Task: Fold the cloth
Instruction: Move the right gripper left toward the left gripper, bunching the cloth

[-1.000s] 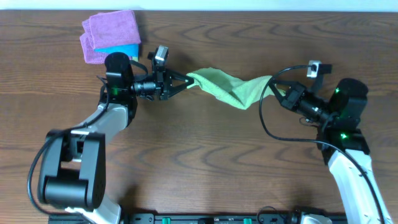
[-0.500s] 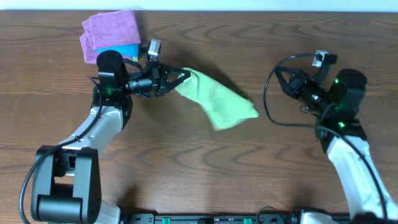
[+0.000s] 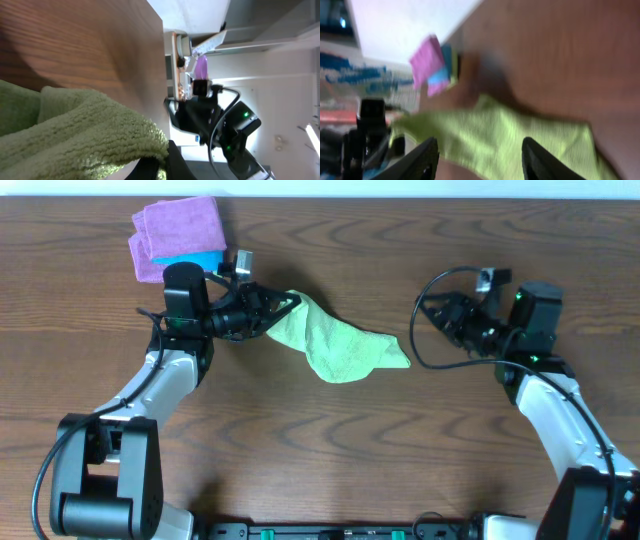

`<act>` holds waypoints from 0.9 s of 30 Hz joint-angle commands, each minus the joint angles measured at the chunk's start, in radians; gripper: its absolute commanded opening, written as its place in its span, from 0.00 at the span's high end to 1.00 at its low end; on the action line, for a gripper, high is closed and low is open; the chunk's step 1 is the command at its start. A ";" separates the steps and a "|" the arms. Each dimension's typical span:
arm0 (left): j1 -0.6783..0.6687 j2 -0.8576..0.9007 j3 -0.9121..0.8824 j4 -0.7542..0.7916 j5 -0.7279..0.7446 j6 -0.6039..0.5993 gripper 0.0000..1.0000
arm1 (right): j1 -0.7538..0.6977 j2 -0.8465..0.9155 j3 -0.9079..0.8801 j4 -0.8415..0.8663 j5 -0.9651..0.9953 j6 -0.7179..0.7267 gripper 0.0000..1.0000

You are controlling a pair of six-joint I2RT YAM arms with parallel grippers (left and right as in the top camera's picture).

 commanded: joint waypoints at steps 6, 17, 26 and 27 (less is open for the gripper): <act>-0.002 -0.006 0.016 -0.053 -0.098 0.069 0.94 | 0.112 -0.002 0.008 -0.298 -0.057 -0.231 0.45; -0.002 -0.006 0.016 -0.063 -0.099 0.075 0.94 | 0.219 0.021 -0.026 -0.330 0.090 -0.273 0.48; -0.002 -0.006 0.016 -0.063 -0.095 0.071 0.94 | 0.218 0.156 -0.040 -0.293 0.112 -0.331 0.48; -0.002 -0.006 0.016 -0.063 -0.095 0.071 0.94 | 0.219 0.168 -0.040 -0.286 0.112 -0.331 0.48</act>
